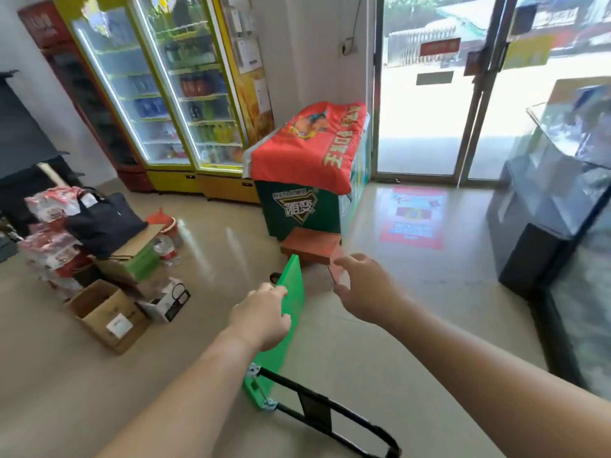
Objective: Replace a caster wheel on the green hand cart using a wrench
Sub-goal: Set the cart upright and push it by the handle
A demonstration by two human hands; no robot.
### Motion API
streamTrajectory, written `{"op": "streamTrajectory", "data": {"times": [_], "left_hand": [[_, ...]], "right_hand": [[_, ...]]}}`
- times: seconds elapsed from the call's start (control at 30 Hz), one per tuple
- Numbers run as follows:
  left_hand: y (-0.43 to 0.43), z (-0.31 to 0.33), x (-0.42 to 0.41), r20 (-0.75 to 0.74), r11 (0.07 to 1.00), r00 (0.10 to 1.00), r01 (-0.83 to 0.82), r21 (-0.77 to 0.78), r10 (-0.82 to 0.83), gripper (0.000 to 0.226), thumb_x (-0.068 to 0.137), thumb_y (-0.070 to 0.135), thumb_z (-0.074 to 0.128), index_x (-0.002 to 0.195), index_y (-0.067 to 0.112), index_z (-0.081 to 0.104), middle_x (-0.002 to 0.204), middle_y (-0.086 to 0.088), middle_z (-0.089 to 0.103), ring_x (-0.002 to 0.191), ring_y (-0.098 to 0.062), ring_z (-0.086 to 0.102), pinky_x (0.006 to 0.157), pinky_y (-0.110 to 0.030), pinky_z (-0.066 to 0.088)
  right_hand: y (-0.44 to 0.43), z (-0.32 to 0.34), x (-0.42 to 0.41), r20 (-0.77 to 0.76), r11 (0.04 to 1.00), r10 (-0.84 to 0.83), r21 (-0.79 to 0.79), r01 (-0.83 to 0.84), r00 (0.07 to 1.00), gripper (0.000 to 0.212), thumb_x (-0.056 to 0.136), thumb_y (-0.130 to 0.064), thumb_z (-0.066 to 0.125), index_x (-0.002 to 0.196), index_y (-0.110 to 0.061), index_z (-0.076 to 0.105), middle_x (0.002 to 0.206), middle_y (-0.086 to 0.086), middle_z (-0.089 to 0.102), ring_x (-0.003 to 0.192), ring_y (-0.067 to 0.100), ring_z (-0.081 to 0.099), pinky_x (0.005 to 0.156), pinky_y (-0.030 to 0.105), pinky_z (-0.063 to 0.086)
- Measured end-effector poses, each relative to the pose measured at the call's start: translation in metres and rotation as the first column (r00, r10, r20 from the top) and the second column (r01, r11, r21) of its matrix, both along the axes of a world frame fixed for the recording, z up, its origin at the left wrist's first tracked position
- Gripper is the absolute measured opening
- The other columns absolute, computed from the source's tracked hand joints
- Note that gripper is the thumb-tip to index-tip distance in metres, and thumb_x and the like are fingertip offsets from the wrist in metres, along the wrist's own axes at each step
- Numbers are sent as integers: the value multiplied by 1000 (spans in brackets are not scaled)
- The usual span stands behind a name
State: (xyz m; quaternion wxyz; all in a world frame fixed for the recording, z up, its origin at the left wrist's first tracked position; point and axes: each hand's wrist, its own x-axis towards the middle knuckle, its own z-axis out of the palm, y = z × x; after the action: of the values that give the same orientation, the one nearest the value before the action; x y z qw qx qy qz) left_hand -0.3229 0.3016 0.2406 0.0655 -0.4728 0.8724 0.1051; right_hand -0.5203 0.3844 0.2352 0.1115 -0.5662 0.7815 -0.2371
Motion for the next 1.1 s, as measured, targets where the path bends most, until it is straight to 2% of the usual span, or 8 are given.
{"op": "streamTrajectory", "data": {"times": [0.13, 0.3, 0.5, 0.73, 0.93, 1.1], "left_hand": [[-43, -72, -19, 40, 985, 987, 152, 80, -155, 57, 102, 35, 53, 156, 26, 39, 154, -4, 43, 140, -29, 46, 111, -46, 46], [-80, -164, -31, 119, 927, 943, 274, 257, -311, 56, 100, 31, 55, 154, 24, 42, 151, -5, 46, 139, -31, 47, 111, -48, 46], [-106, -274, -30, 208, 879, 903, 276, 390, -376, 54, 99, 32, 53, 152, 26, 45, 146, -5, 51, 136, -31, 51, 107, -47, 49], [-115, -436, -32, 329, 868, 844, 275, 413, -423, 52, 104, 40, 51, 154, 30, 39, 145, -5, 51, 137, -31, 47, 117, -56, 36], [-108, -558, -52, 210, 851, 864, 357, 385, -458, 52, 103, 37, 58, 153, 27, 44, 151, -2, 48, 140, -30, 43, 120, -56, 29], [-117, -627, -62, 184, 842, 858, 391, 371, -479, 59, 102, 34, 63, 156, 26, 43, 156, -3, 45, 143, -30, 41, 124, -55, 25]], "right_hand": [[-8, -51, -2, -3, 984, -151, 96, 151, 988, 53, 95, -32, 63, 146, -23, 48, 146, 1, 50, 130, 26, 51, 106, 36, 44], [-9, -130, 14, 34, 918, -305, 275, 285, 952, 54, 98, -32, 60, 149, -23, 45, 149, 2, 46, 135, 25, 46, 107, 37, 43], [-4, -243, 23, 90, 812, -420, 481, 330, 903, 51, 99, -30, 57, 148, -23, 44, 149, 2, 45, 136, 24, 43, 107, 34, 41], [14, -425, 7, 152, 711, -493, 637, 296, 857, 50, 96, -32, 61, 144, -23, 49, 144, 3, 49, 130, 26, 50, 103, 34, 42], [36, -574, -9, 233, 695, -483, 688, 208, 844, 55, 95, -34, 66, 145, -21, 48, 144, 4, 48, 131, 27, 49, 108, 37, 42], [45, -654, -28, 264, 721, -448, 671, 170, 854, 60, 94, -31, 68, 148, -23, 45, 148, 0, 44, 131, 25, 49, 107, 40, 44]]}}
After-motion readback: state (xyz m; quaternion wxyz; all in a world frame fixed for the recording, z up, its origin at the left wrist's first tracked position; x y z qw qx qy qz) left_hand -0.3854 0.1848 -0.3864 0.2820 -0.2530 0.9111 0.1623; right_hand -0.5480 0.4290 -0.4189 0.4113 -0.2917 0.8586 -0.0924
